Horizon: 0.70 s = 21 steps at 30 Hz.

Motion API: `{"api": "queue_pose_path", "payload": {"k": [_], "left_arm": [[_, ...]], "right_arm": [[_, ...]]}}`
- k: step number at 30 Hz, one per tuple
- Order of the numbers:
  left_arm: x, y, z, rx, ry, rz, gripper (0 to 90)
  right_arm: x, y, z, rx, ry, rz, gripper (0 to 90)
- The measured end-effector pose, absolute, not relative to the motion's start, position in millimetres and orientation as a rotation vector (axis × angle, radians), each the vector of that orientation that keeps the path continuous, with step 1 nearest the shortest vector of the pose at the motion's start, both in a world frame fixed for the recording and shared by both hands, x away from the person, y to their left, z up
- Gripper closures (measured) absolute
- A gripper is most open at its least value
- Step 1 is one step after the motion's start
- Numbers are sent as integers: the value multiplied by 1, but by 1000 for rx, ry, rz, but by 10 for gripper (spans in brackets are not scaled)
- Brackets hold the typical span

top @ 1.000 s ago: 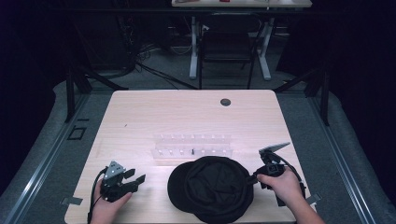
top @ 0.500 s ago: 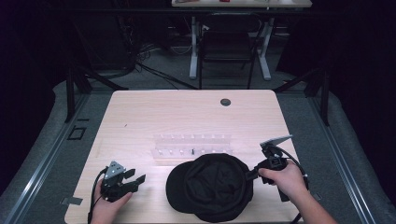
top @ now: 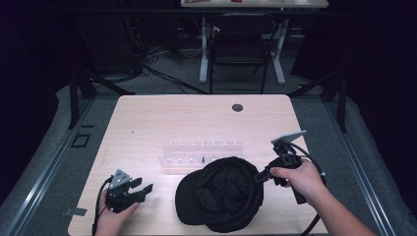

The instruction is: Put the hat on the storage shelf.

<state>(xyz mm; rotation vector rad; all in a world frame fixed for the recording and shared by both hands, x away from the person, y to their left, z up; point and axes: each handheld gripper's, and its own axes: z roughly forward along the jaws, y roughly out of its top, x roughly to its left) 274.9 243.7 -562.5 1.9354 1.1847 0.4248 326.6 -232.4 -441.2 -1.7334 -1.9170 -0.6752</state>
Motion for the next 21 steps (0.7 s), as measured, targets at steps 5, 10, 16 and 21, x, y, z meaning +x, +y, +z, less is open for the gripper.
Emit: {"api": "queue_pose_path", "payload": {"k": [5,10,16,21], "left_arm": [[275,244,-563,1935,1186,424,471],[275,244,-563,1929,1187,427,471],[275,244,-562,1935,1183,427,472],[275,244,-562,1933,1187,427,472]], "right_arm": [[328,-227,-427,-1698,-1886,-699,884],[329,-223,-413,-1666,-1877,-724,884],[330,-217,-401,-1651,-1873,-740,885],[328,-216,-393,-1638,-1867,-767,885]]}}
